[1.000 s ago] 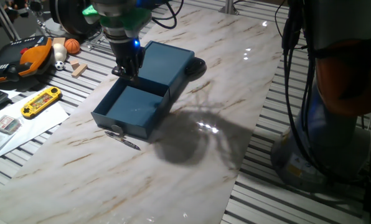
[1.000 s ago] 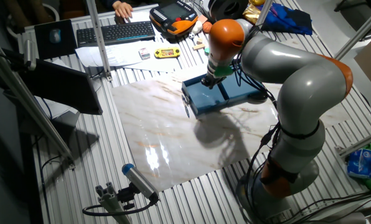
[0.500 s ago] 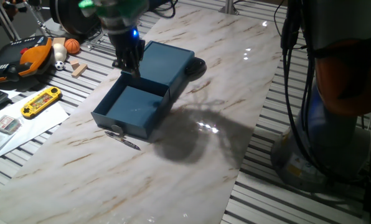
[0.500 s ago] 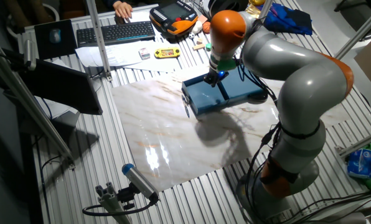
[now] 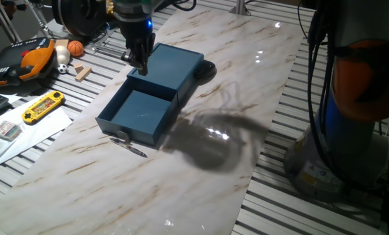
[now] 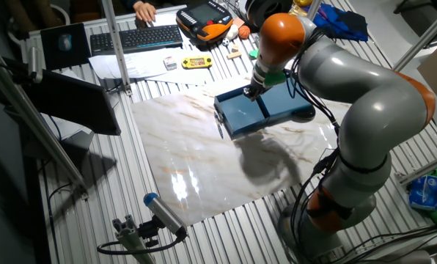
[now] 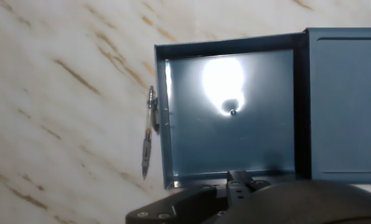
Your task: Take something out of a drawer
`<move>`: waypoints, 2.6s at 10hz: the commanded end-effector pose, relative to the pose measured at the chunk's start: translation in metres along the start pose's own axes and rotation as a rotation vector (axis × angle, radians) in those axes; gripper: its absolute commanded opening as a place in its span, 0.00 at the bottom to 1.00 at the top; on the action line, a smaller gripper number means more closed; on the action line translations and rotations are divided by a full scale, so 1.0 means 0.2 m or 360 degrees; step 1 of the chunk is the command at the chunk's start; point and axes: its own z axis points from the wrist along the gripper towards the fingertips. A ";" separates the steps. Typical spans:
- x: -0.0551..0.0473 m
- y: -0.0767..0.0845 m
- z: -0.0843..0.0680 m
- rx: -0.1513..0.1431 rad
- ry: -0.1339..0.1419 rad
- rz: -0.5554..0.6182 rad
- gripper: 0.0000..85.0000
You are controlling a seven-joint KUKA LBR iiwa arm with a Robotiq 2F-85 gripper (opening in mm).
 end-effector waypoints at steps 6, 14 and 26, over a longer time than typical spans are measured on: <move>0.02 0.03 0.00 0.0023 0.0102 -0.0036 0.00; 0.02 0.04 -0.02 0.0060 0.0139 -0.0084 0.00; 0.02 0.04 -0.03 0.0063 0.0110 -0.0077 0.00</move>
